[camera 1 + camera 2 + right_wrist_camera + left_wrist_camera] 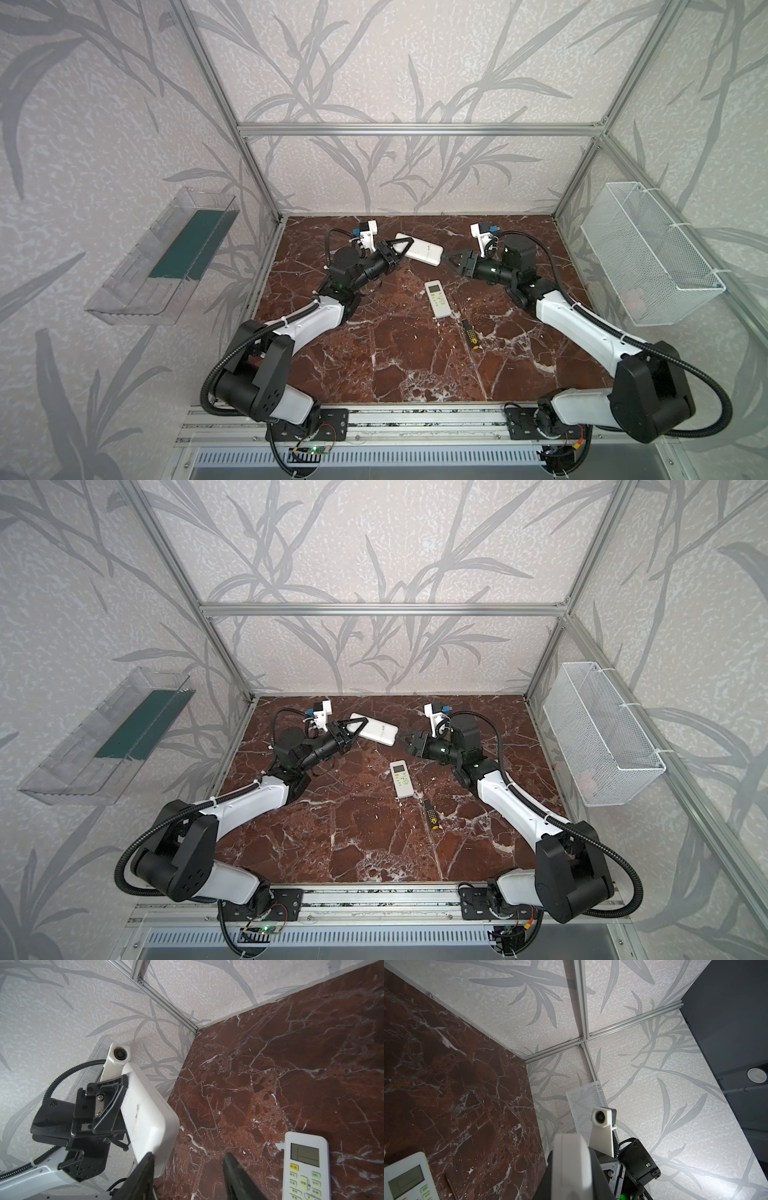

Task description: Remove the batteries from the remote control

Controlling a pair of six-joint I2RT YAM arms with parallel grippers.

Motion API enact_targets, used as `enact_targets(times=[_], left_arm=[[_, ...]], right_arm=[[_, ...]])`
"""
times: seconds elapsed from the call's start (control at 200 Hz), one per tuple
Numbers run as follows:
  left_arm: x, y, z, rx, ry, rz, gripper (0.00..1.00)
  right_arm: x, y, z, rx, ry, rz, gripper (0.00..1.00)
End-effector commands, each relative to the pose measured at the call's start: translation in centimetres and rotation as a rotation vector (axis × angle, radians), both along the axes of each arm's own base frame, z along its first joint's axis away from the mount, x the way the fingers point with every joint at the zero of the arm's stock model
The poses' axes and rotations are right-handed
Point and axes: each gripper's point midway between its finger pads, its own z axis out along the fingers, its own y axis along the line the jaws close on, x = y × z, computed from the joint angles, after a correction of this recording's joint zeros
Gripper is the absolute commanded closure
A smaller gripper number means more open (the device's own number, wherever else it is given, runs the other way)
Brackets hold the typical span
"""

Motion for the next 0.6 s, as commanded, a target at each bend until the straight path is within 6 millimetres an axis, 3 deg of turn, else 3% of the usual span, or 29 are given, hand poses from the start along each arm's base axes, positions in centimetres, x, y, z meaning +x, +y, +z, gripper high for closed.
enact_targets(times=[0.0, 0.27, 0.595], left_arm=[[-2.0, -0.4, 4.1, -0.087, -0.119, -0.066, 1.0], [-2.1, -0.6, 4.3, -0.097, -0.121, -0.074, 1.0], [-1.9, -0.8, 3.7, -0.095, -0.106, -0.076, 1.0]], right_arm=[[-0.3, 1.0, 0.5, 0.067, 0.0, 0.054, 0.38], [0.1, 1.9, 1.0, 0.095, 0.016, 0.075, 0.33], [0.5, 3.4, 1.7, 0.119, 0.017, 0.113, 0.5]])
